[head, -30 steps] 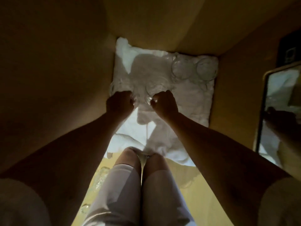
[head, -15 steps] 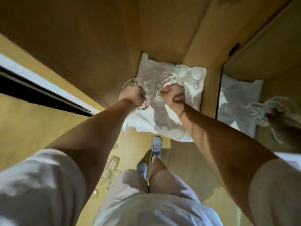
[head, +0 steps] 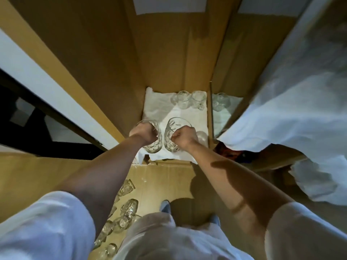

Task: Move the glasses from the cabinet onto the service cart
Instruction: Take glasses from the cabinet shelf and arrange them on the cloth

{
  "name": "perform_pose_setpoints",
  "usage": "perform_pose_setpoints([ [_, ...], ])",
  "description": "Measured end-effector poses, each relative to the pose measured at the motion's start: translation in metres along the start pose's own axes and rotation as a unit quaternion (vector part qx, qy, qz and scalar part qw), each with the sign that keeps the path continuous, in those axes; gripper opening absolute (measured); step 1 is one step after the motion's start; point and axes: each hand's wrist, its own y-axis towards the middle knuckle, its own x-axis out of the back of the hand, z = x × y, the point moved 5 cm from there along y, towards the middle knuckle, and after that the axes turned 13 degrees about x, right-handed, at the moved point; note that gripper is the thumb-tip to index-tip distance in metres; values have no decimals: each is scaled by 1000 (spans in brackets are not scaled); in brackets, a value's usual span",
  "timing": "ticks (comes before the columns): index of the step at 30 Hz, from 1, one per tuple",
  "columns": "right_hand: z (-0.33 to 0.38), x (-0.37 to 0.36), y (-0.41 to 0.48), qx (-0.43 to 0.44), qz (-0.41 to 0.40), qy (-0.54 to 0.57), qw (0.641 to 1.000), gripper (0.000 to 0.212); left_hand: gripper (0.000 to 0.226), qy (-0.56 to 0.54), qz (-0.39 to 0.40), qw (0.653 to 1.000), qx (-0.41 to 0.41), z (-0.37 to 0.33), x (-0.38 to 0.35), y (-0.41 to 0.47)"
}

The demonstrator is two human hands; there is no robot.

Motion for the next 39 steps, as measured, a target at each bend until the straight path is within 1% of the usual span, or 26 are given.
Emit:
perform_pose_setpoints([
  [2, -14, 6, -17, 0, 11, 1, 1000, 12, 17, 7, 14, 1000, 9, -13, -6, -16],
  [5, -45, 21, -44, 13, 39, -25, 999, 18, 20, -1, 25, 1000, 12, -39, -18, -37],
  [8, -85, 39, -71, 16, 46, -45, 998, 34, 18, -14, 29, 999, 21, -67, -34, -59],
  [10, -113, 56, -92, 16, 46, -46, 998, 39, 15, -30, 47, 998, 23, -87, -50, -79],
  [11, -127, 65, -103, 15, 46, -47, 998, 38, 13, -33, 61, 997, 19, -99, -59, -90],
  [14, -163, 99, -133, -3, 44, -77, 996, 24, 9, -31, 103, 994, 0, -133, -82, -124],
  [18, -200, 159, -164, -24, 21, -118, 992, 31, 11, -9, 127, 991, -40, -192, -99, -165],
  [21, -212, 212, -181, -28, -22, -147, 988, 25, 13, -17, 128, 988, -80, -241, -92, -189],
  [23, -212, 246, -190, -25, -45, -165, 985, 25, 12, -42, 113, 987, -106, -269, -74, -199],
  [25, -207, 281, -196, -26, -91, -178, 979, 33, 11, -57, 82, 985, -141, -294, -48, -206],
  [27, -203, 313, -199, -28, -139, -166, 976, 34, 10, -65, 52, 981, -173, -314, -20, -211],
  [29, -203, 335, -193, -22, -180, -147, 972, 34, 10, -74, 24, 976, -202, -331, 8, -212],
  [32, -206, 352, -186, -16, -254, -74, 964, 36, 12, -75, -39, 968, -236, -347, 41, -201],
  [35, -205, 354, -164, -6, -274, -64, 959, 25, 17, -38, -112, 962, -245, -358, 61, -182],
  [37, -203, 358, -148, -3, -275, -53, 960, 24, 17, -15, -136, 960, -246, -365, 67, -168],
  [39, -198, 366, -135, -8, -274, -59, 960, 23, 24, 21, -165, 952, -257, -374, 72, -155],
])
